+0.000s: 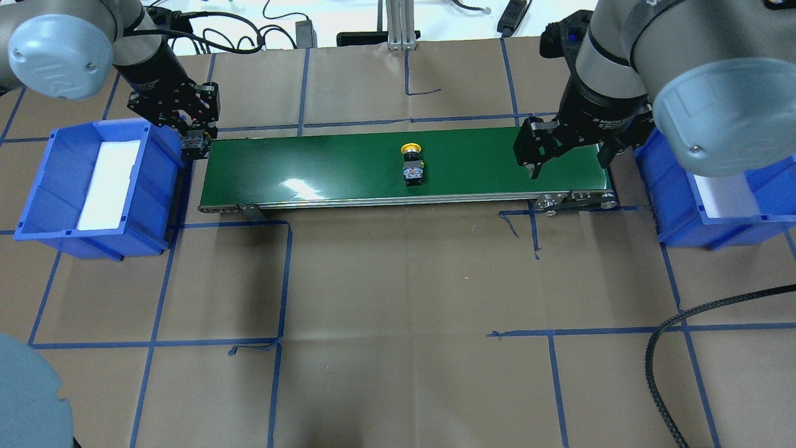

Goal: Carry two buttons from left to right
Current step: 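Carry the red button onto the conveyor end nearest the left bin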

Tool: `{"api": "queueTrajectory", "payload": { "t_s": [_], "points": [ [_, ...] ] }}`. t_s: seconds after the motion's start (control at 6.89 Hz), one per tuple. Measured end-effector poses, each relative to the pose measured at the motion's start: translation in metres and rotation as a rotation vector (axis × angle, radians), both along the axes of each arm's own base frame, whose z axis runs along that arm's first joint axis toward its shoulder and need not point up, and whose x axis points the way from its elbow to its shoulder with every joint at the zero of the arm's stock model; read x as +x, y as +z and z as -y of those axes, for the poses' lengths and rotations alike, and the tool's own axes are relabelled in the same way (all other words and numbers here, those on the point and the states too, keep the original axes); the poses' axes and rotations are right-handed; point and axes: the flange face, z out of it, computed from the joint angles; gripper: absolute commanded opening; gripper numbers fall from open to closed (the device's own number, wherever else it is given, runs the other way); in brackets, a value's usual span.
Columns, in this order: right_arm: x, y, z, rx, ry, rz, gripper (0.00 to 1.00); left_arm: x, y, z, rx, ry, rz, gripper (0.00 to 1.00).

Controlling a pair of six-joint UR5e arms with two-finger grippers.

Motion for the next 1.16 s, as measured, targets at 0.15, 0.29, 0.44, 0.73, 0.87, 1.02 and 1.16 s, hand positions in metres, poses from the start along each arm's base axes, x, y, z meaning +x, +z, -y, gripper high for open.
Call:
{"api": "queueTrajectory", "payload": {
  "t_s": [0.15, 0.29, 0.44, 0.73, 0.87, 1.02, 1.16],
  "points": [
    [0.000, -0.001, 0.000, 0.002, 0.003, 0.002, 1.00, -0.009, -0.011, 0.000, 0.013, 0.005, -0.001, 0.03],
    [0.000, 0.000, 0.000, 0.002, 0.006, 0.003, 1.00, -0.014, -0.023, 0.002, 0.018, 0.002, -0.001, 0.03],
    [0.000, 0.000, -0.001, 0.001, 0.008, 0.004, 1.00, -0.017, -0.036, 0.006, 0.016, -0.001, -0.002, 0.03],
    [0.000, 0.001, -0.001, 0.003, 0.005, 0.005, 1.00, -0.020, -0.070, 0.017, -0.007, -0.011, 0.001, 0.03],
    [0.000, 0.001, -0.002, 0.003, 0.003, 0.005, 1.00, -0.021, -0.085, 0.020, -0.033, -0.014, 0.006, 0.05],
    [0.000, 0.001, -0.002, 0.004, 0.001, 0.004, 1.00, -0.021, -0.096, 0.022, -0.056, -0.014, 0.010, 0.09],
    [0.001, 0.001, -0.002, 0.005, 0.000, 0.004, 1.00, -0.021, -0.102, 0.022, -0.064, -0.014, 0.012, 0.40]
  ]
}}
